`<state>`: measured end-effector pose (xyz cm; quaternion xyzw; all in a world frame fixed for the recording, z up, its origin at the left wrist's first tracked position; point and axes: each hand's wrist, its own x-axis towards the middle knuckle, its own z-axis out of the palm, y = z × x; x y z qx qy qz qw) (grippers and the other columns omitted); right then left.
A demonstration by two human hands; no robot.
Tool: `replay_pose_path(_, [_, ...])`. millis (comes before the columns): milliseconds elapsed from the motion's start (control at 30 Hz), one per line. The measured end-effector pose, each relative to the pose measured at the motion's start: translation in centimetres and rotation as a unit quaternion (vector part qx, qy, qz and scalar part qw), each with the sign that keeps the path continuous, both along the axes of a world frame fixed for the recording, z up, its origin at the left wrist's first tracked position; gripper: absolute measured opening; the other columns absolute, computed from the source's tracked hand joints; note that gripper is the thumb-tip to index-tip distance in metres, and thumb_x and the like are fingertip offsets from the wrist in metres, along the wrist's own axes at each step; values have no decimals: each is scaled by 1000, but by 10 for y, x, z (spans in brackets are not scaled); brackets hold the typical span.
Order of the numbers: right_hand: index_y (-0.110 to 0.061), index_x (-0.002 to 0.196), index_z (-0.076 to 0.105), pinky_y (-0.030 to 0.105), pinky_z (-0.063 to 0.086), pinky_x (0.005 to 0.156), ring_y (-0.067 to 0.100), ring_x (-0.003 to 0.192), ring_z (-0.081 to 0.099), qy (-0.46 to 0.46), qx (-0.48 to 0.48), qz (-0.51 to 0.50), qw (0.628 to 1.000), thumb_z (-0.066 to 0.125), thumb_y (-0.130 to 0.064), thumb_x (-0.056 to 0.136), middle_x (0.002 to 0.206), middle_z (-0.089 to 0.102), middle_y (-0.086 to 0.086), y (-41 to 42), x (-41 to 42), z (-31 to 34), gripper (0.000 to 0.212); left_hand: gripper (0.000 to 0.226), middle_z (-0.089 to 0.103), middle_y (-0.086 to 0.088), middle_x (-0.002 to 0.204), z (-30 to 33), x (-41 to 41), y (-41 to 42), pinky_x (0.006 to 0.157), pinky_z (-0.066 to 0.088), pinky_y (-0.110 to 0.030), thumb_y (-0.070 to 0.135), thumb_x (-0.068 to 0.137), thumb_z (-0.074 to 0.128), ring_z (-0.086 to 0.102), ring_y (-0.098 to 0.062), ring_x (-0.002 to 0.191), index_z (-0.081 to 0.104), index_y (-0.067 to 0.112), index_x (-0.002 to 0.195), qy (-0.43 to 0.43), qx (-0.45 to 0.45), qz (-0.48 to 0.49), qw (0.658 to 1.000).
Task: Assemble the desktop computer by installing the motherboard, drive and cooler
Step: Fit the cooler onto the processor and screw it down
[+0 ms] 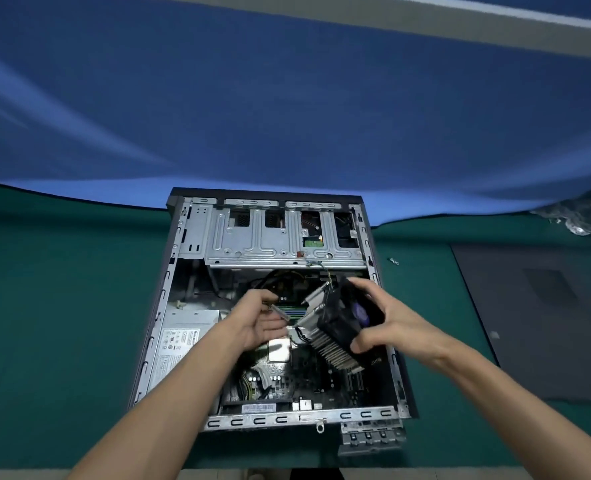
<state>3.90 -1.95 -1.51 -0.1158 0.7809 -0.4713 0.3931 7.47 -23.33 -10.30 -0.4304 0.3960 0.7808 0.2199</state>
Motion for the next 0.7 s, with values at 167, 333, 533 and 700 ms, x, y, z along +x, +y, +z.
replay_pose_path(167, [-45,112,47,9,46,72,-5,84,59,-32,9,58,998,71,-15,47,104,63,-9,-7,-4,-13,76,39,55,-31,111,18,-23,-7,61,58,-40,10,94,40,66,-36,80,20,12,128,48,84,57,994])
replay_pose_path(333, [-38,126,42,8,43,68,-2,87,58,-46,14,106,993,73,-21,48,100,61,-12,-28,-6,-38,86,50,59,-27,120,22,-42,-14,65,57,-40,22,97,34,61,-40,103,32,-9,137,27,28,-34,999])
replay_pose_path(533, [-26,131,36,9,46,71,2,91,58,-12,74,76,994,82,-29,55,107,59,-10,-53,2,-79,89,29,67,-19,105,13,-37,-20,66,47,-32,26,94,39,61,-26,85,57,4,100,44,-62,-117,990])
replay_pose_path(700, [-24,131,35,31,46,93,19,107,52,108,141,-3,984,83,-34,56,121,47,1,-67,16,-94,89,14,62,-4,79,6,-29,-19,59,39,-25,23,90,51,56,-17,71,61,16,92,28,-197,-159,967])
